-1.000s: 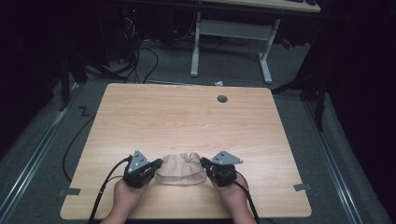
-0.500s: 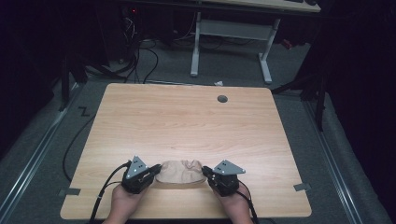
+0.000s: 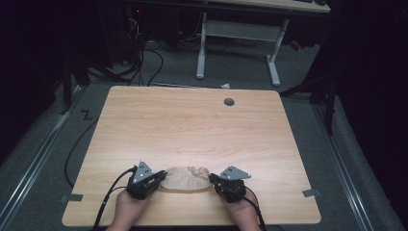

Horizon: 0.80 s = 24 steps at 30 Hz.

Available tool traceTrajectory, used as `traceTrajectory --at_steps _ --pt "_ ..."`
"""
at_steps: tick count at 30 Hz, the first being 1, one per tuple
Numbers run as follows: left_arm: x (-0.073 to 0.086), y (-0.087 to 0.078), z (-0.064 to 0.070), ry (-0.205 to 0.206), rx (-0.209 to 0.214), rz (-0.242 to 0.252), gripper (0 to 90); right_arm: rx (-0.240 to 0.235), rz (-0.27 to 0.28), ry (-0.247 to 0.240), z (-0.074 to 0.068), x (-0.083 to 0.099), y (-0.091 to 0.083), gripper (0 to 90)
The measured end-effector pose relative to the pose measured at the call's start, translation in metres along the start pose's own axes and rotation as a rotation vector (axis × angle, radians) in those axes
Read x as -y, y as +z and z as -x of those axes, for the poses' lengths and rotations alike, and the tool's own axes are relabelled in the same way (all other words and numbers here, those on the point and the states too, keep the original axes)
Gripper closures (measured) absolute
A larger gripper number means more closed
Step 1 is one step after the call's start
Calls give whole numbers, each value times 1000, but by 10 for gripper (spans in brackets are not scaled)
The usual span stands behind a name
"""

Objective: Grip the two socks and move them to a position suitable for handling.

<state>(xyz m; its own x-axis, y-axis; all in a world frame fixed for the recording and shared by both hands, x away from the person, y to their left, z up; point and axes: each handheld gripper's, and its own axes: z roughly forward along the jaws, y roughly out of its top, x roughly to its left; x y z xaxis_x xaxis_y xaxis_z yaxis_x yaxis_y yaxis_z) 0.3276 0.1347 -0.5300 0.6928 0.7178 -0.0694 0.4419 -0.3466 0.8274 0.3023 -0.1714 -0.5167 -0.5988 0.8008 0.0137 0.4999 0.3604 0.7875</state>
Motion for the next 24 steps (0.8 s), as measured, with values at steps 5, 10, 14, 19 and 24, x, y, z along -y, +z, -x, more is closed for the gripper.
traceTrajectory --at_steps 5,10,14,19,24 --pt "1 3 2 17 -24 -29 835 1 -31 8 1 1 5 838" --pt "1 5 2 13 -35 -57 802 3 -54 12 2 2 10 815" --pt "1 6 1 2 -43 -66 769 9 -74 11 2 3 13 800" --pt "1 6 1 -6 -51 -66 721 9 -79 13 3 3 14 764" --pt "0 4 -2 -23 -33 -47 653 7 -37 19 5 2 8 713"
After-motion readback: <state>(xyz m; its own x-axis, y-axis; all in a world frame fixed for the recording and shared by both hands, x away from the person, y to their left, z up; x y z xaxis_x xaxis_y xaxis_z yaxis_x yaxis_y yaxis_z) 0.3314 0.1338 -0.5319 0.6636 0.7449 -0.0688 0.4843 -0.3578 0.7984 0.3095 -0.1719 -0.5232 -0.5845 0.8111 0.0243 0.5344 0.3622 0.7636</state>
